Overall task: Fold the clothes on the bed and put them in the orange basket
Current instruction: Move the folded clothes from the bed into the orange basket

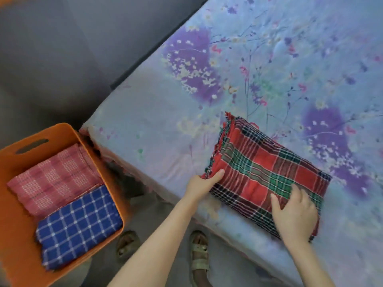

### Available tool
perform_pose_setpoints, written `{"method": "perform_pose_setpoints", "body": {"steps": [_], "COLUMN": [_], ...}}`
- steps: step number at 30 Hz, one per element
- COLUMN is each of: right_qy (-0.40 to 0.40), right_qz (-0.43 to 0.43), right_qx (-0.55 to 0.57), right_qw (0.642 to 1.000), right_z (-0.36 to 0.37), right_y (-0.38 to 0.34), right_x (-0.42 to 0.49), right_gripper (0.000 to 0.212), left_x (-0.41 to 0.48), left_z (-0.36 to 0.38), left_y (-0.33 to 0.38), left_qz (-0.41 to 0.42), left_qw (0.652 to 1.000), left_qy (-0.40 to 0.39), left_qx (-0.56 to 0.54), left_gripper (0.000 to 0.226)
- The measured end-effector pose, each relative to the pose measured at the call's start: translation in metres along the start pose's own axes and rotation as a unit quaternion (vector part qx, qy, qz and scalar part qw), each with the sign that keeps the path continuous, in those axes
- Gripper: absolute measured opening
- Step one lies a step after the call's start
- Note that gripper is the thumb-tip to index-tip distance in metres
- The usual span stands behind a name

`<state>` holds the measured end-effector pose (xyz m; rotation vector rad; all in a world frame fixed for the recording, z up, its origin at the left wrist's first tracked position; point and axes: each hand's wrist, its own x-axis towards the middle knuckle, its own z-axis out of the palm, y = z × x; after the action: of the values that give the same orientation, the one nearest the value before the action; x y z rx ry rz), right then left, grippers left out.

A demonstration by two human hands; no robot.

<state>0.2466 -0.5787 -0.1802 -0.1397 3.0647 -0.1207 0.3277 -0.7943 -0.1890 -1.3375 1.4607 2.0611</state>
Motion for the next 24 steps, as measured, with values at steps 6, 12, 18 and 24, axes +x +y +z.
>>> {"method": "perform_pose_setpoints", "body": {"steps": [6, 12, 18, 24], "right_qy": [-0.184, -0.319, -0.367, -0.391], "right_qz": [0.299, 0.367, 0.319, 0.253], "right_qx": [0.417, 0.515, 0.546, 0.578], "right_qw": [0.838, 0.706, 0.682, 0.67], "right_z": [-0.007, -0.032, -0.053, -0.042], "right_y": [0.06, 0.065, -0.02, -0.159], "right_x": [0.035, 0.04, -0.005, -0.084], "right_gripper": [0.078, 0.031, 0.023, 0.039], "left_x": [0.018, -0.001, -0.042, -0.102], "left_z": [0.027, 0.022, -0.061, -0.219], "left_y": [0.004, 0.027, 0.067, 0.08], "left_qz": [-0.046, 0.008, 0.084, 0.121], "left_qw": [0.991, 0.985, 0.967, 0.922], "left_qy": [0.079, 0.106, 0.225, 0.342], "left_qx": [-0.097, -0.134, -0.088, 0.135], "left_gripper": [0.026, 0.038, 0.049, 0.053]}}
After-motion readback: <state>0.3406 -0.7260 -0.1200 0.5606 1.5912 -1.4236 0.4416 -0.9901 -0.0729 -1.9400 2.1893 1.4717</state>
